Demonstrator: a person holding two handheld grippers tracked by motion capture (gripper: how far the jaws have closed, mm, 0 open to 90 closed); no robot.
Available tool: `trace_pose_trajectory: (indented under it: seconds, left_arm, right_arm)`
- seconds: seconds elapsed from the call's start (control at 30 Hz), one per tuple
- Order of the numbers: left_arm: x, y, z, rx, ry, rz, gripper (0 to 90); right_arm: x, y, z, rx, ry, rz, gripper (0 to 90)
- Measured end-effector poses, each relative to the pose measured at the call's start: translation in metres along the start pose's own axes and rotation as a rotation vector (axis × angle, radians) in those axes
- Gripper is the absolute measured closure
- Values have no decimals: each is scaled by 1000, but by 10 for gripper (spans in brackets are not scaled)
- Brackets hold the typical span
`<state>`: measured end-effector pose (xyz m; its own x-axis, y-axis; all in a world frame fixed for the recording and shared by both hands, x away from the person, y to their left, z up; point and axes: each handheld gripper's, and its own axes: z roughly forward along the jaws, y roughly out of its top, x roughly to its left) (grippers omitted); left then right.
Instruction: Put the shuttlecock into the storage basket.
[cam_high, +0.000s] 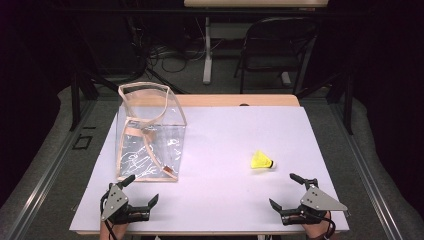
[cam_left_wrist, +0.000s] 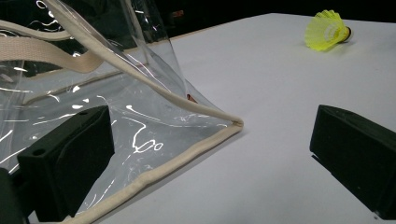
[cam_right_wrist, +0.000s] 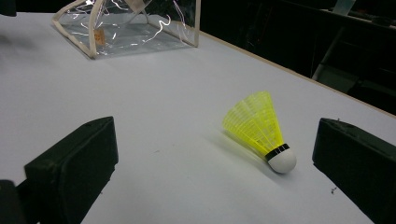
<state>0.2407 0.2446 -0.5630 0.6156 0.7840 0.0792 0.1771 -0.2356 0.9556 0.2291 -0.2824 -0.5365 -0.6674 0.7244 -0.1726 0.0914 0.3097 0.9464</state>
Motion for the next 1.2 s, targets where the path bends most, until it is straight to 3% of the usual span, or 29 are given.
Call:
trace_pose_trajectory:
  seconds: [0.57,1.2]
  left_arm:
    - [-2,1,1,-5,-8,8,0]
    - [-2,1,2,1,-10,17,0]
  right_arm:
    - [0,0,2,20,-14,0,0]
    - [-2,3,12,94,-2,-4,0]
